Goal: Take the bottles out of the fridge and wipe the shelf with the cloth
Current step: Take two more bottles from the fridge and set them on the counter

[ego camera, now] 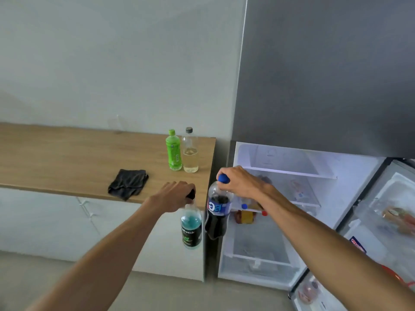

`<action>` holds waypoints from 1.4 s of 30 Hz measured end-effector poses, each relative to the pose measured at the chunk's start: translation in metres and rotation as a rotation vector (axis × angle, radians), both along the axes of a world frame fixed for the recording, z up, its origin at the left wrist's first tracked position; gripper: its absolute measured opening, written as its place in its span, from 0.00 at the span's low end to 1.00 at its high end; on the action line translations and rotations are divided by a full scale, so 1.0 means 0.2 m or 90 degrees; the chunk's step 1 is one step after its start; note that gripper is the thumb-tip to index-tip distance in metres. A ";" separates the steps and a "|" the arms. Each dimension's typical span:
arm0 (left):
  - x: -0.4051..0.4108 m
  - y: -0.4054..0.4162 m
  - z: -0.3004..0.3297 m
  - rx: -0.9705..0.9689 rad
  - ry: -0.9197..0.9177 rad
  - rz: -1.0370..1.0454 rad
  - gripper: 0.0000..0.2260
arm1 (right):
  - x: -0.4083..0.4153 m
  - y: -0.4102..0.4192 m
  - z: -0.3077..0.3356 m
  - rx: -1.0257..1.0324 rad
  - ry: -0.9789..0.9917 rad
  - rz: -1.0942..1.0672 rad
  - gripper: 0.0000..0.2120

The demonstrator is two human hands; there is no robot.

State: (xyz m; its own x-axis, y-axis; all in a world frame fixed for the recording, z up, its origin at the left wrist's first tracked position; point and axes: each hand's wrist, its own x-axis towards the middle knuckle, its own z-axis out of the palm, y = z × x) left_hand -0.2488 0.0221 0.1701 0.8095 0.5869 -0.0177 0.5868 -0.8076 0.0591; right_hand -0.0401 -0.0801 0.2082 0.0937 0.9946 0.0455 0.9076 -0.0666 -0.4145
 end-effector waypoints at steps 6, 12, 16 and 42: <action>-0.09 0.30 0.36 0.057 -0.027 0.028 0.12 | -0.04 0.33 0.24 0.061 -0.014 0.046 0.09; -0.12 0.55 0.47 0.108 -0.029 0.082 0.13 | -0.03 0.62 0.27 0.077 -0.011 0.040 0.08; -0.10 0.71 0.42 0.107 -0.042 0.126 0.13 | -0.01 0.79 0.21 0.056 -0.011 0.033 0.07; -0.01 1.35 0.27 0.061 -0.079 0.030 0.23 | -0.14 1.31 0.07 0.048 0.015 -0.131 0.10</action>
State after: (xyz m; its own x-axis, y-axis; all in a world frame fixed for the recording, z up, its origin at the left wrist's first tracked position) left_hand -0.2503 0.2921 0.2233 0.7730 0.6191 0.1384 0.6178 -0.7842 0.0568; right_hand -0.0685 0.1816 0.2220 0.2969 0.9481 0.1139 0.8678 -0.2181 -0.4464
